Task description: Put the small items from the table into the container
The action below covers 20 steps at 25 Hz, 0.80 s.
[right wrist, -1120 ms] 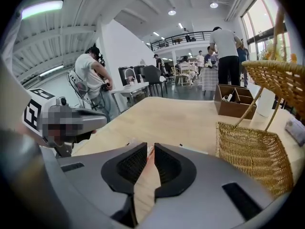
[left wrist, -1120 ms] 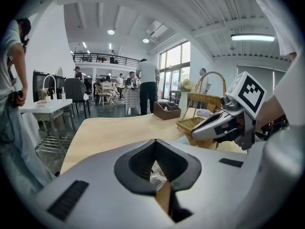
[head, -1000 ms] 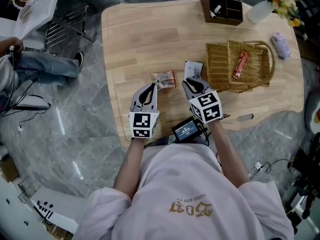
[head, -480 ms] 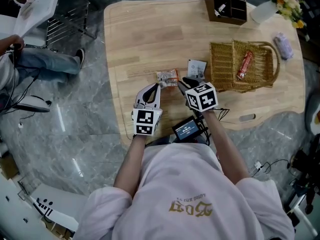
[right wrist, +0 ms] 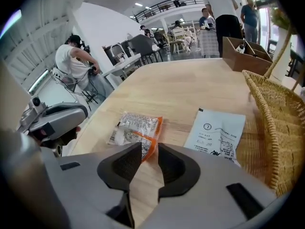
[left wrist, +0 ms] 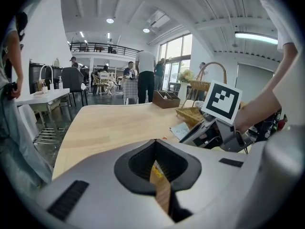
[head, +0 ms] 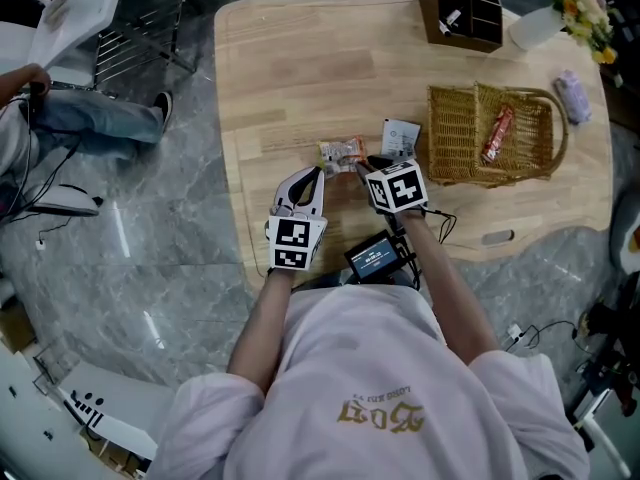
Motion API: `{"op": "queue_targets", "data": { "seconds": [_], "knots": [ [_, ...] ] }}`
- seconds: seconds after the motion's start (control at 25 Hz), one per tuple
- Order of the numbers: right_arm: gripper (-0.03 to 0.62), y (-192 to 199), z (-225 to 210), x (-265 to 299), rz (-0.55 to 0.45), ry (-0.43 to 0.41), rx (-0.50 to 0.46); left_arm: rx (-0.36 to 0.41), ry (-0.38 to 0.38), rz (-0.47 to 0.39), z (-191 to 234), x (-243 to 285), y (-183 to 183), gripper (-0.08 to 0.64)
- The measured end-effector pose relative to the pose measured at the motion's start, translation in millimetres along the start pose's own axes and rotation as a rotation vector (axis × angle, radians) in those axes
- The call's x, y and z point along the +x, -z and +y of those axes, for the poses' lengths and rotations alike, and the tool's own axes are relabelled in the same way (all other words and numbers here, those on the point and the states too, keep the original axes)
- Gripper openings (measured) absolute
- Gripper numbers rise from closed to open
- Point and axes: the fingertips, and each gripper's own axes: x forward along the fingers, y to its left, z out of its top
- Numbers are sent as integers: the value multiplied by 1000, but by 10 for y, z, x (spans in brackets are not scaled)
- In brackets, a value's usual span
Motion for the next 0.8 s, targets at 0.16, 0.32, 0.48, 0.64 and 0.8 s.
{"op": "queue_targets", "data": {
  "seconds": [0.16,0.32,0.48,0.64,0.8],
  "knots": [
    [83,38,-11,53,25,-4,40,-4,6,2,22,6,6,8],
    [20,44,-44,79,30,-5,71,-9,10,5,29,15,6,8],
    [15,-1,-24,69,12,-35,110,-13,13,6,52,10,5,8],
    [14,-93,9,1,-44,-69,153,-15,11,8,87,15,13,8],
    [14,-139,24,-82,-81,-88,182,-32,-5,-1,154,33,19,8]
  ]
}}
